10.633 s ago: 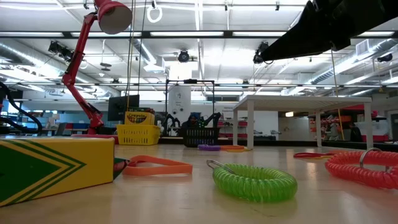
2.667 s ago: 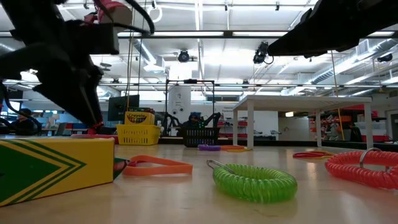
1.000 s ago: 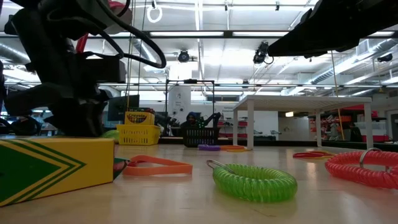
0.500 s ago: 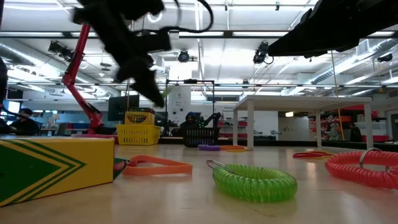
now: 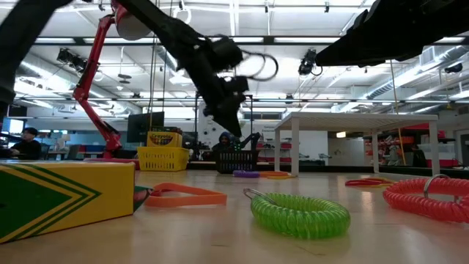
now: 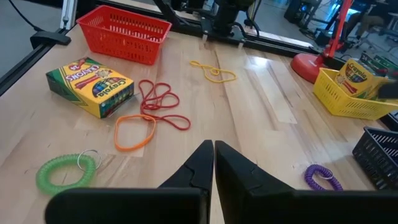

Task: Pick & Place Office Desk Supplies
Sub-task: Put the green spring rubber band into the black bin, then put the yellow rubber band into the red bin

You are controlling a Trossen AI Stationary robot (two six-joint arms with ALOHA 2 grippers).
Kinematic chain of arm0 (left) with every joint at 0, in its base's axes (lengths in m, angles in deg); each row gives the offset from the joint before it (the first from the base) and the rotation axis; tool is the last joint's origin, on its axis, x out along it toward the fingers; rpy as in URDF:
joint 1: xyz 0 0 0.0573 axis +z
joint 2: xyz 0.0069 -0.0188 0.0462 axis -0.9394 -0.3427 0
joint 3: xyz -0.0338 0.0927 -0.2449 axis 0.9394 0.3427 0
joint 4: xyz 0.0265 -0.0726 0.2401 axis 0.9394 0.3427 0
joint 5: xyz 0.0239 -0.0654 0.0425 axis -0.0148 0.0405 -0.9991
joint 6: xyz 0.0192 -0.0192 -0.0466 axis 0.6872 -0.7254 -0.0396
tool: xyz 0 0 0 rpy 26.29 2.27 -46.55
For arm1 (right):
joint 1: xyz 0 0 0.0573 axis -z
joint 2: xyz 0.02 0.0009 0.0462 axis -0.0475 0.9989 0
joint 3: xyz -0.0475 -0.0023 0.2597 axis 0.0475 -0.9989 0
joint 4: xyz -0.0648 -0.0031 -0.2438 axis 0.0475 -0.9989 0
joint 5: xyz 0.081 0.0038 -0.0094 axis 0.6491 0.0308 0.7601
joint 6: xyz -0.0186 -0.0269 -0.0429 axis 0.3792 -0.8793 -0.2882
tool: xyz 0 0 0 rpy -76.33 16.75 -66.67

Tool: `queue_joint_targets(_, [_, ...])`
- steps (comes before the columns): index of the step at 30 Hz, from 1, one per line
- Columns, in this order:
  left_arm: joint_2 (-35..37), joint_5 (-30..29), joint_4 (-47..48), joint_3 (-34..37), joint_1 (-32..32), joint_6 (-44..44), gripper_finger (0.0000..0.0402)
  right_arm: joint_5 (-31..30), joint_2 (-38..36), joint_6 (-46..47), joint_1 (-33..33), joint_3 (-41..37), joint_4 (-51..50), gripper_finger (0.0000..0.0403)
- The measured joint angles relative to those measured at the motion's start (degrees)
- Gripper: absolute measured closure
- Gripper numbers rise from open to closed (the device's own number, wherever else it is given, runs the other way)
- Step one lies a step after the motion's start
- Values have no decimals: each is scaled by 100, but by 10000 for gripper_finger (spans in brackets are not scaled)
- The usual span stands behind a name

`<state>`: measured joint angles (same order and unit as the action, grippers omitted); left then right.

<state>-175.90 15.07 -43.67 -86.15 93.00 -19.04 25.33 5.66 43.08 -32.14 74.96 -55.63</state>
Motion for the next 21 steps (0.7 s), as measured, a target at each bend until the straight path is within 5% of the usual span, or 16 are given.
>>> queue_joint_targets(7, [-779,-70,701,-691,338,-263,347,49,0,-3,1,0,-6,377])
queue_joint_targets(21, [-308,-525,979,-697,18,272,225,160,0,-11,1,0,17,377])
